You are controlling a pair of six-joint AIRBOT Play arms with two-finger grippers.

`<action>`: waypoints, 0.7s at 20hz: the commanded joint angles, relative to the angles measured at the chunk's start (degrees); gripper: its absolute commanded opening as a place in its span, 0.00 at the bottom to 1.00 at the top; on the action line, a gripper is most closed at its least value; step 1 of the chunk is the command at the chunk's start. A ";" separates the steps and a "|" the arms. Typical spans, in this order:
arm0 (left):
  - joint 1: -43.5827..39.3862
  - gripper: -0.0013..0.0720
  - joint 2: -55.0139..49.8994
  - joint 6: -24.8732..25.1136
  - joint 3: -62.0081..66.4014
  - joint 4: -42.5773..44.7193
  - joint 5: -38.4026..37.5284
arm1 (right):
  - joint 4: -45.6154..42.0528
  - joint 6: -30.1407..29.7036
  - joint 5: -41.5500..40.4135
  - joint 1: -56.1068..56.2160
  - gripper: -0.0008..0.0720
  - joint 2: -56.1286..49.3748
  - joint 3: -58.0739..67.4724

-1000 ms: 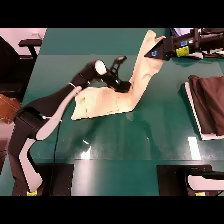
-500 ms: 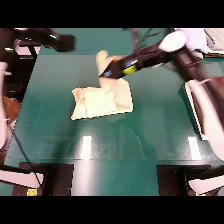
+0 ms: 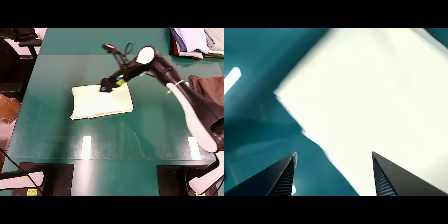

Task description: Fold the shirts.

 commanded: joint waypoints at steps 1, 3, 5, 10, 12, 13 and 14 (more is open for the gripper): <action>0.35 0.05 0.39 0.00 0.04 -0.70 -0.92 | -5.90 4.50 3.72 -9.29 0.77 3.93 -8.98; 0.35 0.05 0.37 0.00 0.04 -1.27 -0.85 | -5.68 7.17 1.18 -15.54 0.77 6.51 -17.20; 0.35 0.05 0.37 0.02 0.04 -1.92 -0.35 | -1.97 8.26 -1.70 -20.00 0.92 7.37 -23.82; 0.35 0.05 0.33 0.52 0.04 -2.86 -0.20 | 9.29 5.68 -6.29 -20.96 0.92 2.43 -28.65; 0.35 0.05 0.33 1.49 0.04 -3.04 -0.24 | 14.12 3.23 -8.44 -18.78 0.81 -0.07 -28.30; 0.35 0.05 0.33 1.49 0.04 -3.04 -0.22 | 15.67 3.17 -8.61 -17.57 0.80 -1.60 -27.21; 0.35 0.05 0.33 1.49 0.04 -3.13 -0.22 | 16.26 3.17 -8.57 -16.06 0.80 -3.32 -25.42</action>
